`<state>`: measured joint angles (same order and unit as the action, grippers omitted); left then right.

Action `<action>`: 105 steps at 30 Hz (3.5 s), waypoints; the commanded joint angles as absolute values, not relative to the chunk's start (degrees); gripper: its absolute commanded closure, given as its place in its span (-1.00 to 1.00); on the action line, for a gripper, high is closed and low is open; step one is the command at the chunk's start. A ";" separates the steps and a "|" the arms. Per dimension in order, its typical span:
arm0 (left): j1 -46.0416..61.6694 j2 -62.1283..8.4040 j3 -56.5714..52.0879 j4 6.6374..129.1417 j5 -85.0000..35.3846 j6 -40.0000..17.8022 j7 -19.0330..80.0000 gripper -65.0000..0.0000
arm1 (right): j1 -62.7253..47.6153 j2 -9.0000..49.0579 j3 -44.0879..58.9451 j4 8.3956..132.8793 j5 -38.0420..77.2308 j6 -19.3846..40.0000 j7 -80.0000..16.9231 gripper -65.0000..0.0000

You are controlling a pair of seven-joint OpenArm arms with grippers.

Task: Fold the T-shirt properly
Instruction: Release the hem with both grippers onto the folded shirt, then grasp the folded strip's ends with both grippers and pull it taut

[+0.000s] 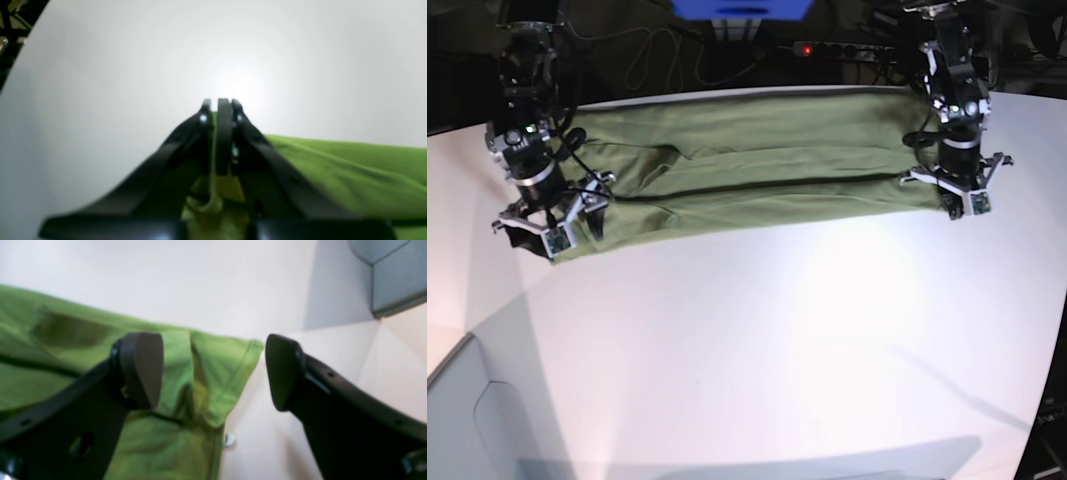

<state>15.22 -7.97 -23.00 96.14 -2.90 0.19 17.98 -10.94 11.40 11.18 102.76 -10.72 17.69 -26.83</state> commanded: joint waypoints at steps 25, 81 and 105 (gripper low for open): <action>15.78 -8.48 -23.16 97.71 -2.86 0.40 16.48 1.00 | -1.54 9.45 9.63 91.82 -10.59 25.80 -36.26 -0.01; 26.77 -9.10 -24.84 102.02 -2.86 0.04 16.22 1.00 | -16.04 13.93 13.32 105.98 -10.59 33.80 -35.74 1.00; 26.59 -9.10 -24.57 98.33 -2.86 0.04 16.22 1.00 | -18.07 14.11 12.88 102.20 -10.59 33.80 -35.65 0.75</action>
<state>26.52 -8.54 -24.38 97.54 -2.76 -0.45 17.56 -18.31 13.37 12.67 101.23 -10.94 32.73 -36.49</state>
